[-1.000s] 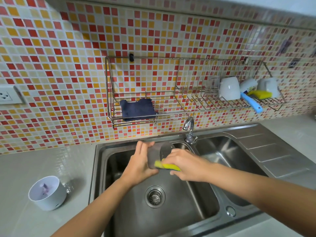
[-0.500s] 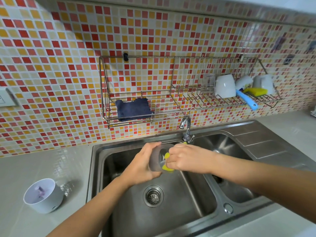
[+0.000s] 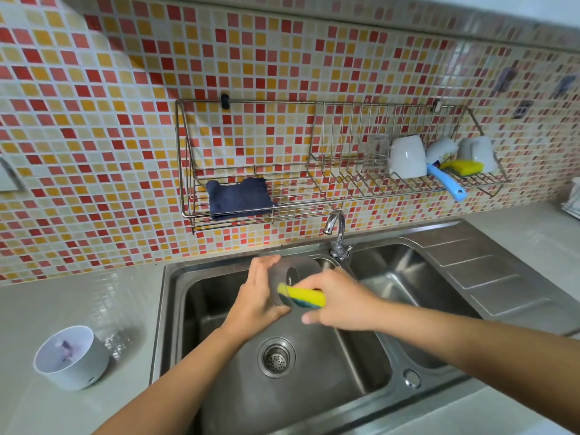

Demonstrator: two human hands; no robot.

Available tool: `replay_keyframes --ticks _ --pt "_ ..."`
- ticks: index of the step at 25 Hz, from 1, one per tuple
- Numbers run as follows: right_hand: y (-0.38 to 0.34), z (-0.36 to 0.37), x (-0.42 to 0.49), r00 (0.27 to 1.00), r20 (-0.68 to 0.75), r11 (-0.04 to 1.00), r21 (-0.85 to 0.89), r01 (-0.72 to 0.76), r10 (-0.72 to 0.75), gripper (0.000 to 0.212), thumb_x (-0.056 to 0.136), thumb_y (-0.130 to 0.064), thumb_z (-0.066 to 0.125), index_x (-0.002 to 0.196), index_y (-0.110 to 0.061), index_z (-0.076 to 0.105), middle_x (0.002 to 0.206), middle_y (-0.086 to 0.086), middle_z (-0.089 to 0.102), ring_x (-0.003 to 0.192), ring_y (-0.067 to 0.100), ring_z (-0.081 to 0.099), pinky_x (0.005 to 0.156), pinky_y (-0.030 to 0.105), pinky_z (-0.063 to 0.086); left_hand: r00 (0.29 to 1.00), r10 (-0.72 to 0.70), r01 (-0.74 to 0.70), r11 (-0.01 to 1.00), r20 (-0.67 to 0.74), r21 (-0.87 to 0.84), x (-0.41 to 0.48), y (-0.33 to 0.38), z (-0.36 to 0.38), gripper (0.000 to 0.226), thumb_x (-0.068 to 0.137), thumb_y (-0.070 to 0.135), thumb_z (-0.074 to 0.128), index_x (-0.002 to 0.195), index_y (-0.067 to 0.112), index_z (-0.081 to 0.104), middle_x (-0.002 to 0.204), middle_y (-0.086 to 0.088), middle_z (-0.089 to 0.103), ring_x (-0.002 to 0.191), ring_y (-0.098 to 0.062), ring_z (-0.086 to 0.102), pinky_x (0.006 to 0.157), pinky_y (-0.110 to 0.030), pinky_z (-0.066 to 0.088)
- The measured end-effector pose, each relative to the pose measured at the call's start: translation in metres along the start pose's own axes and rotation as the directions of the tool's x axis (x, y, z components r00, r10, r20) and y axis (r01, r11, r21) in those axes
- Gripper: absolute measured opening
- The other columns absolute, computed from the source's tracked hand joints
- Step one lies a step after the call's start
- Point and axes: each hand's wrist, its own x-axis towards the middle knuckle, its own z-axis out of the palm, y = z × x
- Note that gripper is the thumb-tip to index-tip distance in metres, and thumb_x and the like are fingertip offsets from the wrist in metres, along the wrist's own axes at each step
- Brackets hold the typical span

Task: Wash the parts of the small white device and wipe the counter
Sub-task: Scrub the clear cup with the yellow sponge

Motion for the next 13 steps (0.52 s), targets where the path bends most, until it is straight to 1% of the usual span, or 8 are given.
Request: replay_keyframes --ticks 1,2,3,4,6,8,10,13 --pt "0.001 0.001 0.0 0.999 -0.021 0.999 -0.04 0.034 -0.035 0.019 0.075 -0.023 0.072 0.092 -0.017 0.066 0.081 0.0 0.067 0.078 0.019 0.05 0.077 0.033 0.045 1.0 0.004 -0.004 1.0 -0.017 -0.012 0.0 0.001 0.002 0.088 0.062 0.02 0.081 0.128 0.027 0.022 0.126 0.004 0.032 0.117 0.003 0.033 0.095 -0.02 0.039" --pt "0.006 0.004 -0.001 0.993 -0.024 0.984 -0.137 0.109 -0.114 0.017 0.076 -0.019 0.071 0.092 -0.016 0.066 0.08 0.0 0.068 0.075 0.019 0.049 0.075 0.034 0.046 0.999 0.029 -0.03 0.999 -0.026 -0.02 -0.001 0.002 0.003 0.086 0.063 0.02 0.08 0.129 0.025 0.024 0.126 -0.002 0.034 0.118 0.003 0.033 0.097 -0.014 0.035" --pt "0.012 0.007 -0.003 0.973 -0.025 0.929 -0.303 0.21 -0.228 0.019 0.074 -0.012 0.069 0.092 -0.016 0.067 0.078 -0.001 0.068 0.072 0.019 0.05 0.071 0.033 0.049 0.998 0.053 -0.053 0.998 -0.024 -0.029 -0.001 0.003 0.002 0.083 0.065 0.023 0.078 0.13 0.024 0.025 0.125 -0.004 0.034 0.119 0.0 0.033 0.1 -0.011 0.031" --pt "0.02 0.009 -0.003 0.944 -0.04 0.85 -0.449 0.275 -0.326 0.023 0.072 -0.007 0.066 0.091 -0.017 0.068 0.076 -0.004 0.068 0.069 0.018 0.051 0.068 0.031 0.05 0.998 0.062 -0.063 0.997 -0.009 -0.048 -0.001 0.003 -0.001 0.083 0.066 0.025 0.077 0.131 0.024 0.026 0.126 -0.004 0.034 0.121 -0.001 0.034 0.103 -0.011 0.029" --pt "0.034 0.005 -0.003 0.875 -0.047 0.664 -0.671 0.329 -0.481 0.018 0.079 -0.008 0.057 0.085 -0.021 0.068 0.073 -0.009 0.066 0.07 0.016 0.053 0.067 0.027 0.046 0.996 0.053 -0.046 0.994 0.069 -0.098 -0.001 0.001 -0.008 0.091 0.065 0.023 0.079 0.137 0.028 0.023 0.131 0.004 0.031 0.127 0.0 0.032 0.106 -0.016 0.031" --pt "0.04 0.0 -0.004 0.806 0.029 0.51 -0.761 0.402 -0.592 0.023 0.088 -0.007 0.051 0.081 -0.019 0.068 0.072 -0.008 0.063 0.072 0.016 0.053 0.066 0.027 0.044 0.985 0.035 -0.011 0.99 0.171 -0.139 -0.003 0.0 -0.013 0.1 0.064 0.021 0.08 0.142 0.032 0.018 0.139 0.011 0.029 0.131 0.0 0.031 0.107 -0.018 0.032" --pt "0.044 -0.002 -0.005 0.726 0.097 0.36 -0.819 0.447 -0.681 0.028 0.092 -0.004 0.047 0.08 -0.017 0.069 0.076 -0.007 0.064 0.075 0.015 0.054 0.067 0.027 0.044 0.975 0.046 -0.015 0.99 0.216 -0.143 -0.004 0.0 -0.012 0.101 0.065 0.021 0.08 0.143 0.034 0.018 0.14 0.009 0.036 0.129 -0.002 0.037 0.106 -0.02 0.036" --pt "0.043 0.002 -0.009 0.673 0.131 0.32 -0.803 0.503 -0.727 0.03 0.094 -0.004 0.044 0.085 -0.018 0.07 0.084 -0.007 0.067 0.077 0.014 0.056 0.07 0.026 0.045 0.981 0.087 -0.077 0.995 0.172 -0.064 -0.007 0.0 -0.005 0.088 0.064 0.024 0.082 0.134 0.03 0.029 0.131 0.002 0.044 0.121 -0.002 0.042 0.101 -0.025 0.039"
